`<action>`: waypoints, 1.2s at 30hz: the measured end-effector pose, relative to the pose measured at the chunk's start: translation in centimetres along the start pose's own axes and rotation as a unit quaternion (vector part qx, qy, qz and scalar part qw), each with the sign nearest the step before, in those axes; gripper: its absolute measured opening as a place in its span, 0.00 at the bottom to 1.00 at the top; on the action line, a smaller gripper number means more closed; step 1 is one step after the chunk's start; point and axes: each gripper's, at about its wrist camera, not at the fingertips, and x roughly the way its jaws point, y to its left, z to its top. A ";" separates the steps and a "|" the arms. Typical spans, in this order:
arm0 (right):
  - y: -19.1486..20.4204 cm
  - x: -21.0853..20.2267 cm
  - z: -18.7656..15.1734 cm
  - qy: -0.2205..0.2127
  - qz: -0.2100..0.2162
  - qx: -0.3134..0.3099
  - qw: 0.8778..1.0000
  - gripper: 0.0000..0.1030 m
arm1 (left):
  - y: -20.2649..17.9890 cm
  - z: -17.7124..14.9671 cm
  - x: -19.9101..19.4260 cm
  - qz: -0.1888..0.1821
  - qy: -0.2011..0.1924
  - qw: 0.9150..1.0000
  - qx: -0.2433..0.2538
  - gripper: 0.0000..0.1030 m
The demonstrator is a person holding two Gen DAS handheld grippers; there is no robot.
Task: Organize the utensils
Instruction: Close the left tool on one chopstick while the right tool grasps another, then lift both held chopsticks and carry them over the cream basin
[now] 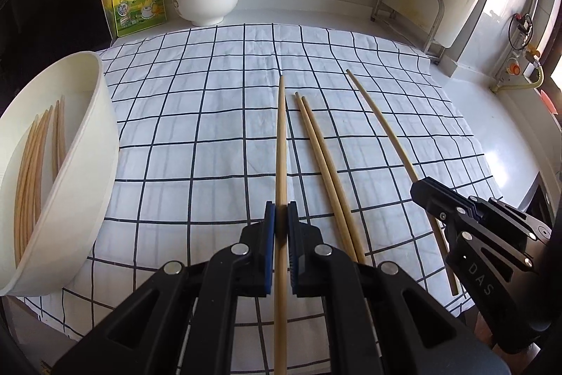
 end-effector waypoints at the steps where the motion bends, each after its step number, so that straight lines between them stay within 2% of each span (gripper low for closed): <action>1: 0.2 -0.2 0.0 -0.002 0.001 0.000 1.000 0.06 | 0.2 0.0 -0.3 -0.001 -0.002 1.000 0.000 0.07; 11: 3.5 -1.7 1.6 -0.025 0.020 -0.015 0.999 0.06 | 2.9 0.8 -4.1 -0.005 -0.041 0.999 -0.016 0.07; 21: 9.2 -2.5 4.7 -0.052 0.056 -0.050 0.996 0.06 | 7.5 2.0 -8.4 0.006 -0.087 0.995 -0.043 0.07; 29: 15.3 -1.8 7.7 -0.063 0.106 -0.088 0.988 0.06 | 12.8 2.6 -11.4 0.035 -0.117 0.990 -0.076 0.07; 36: 21.4 0.7 8.9 -0.043 0.146 -0.127 0.980 0.06 | 18.7 2.5 -12.2 0.072 -0.125 0.983 -0.114 0.07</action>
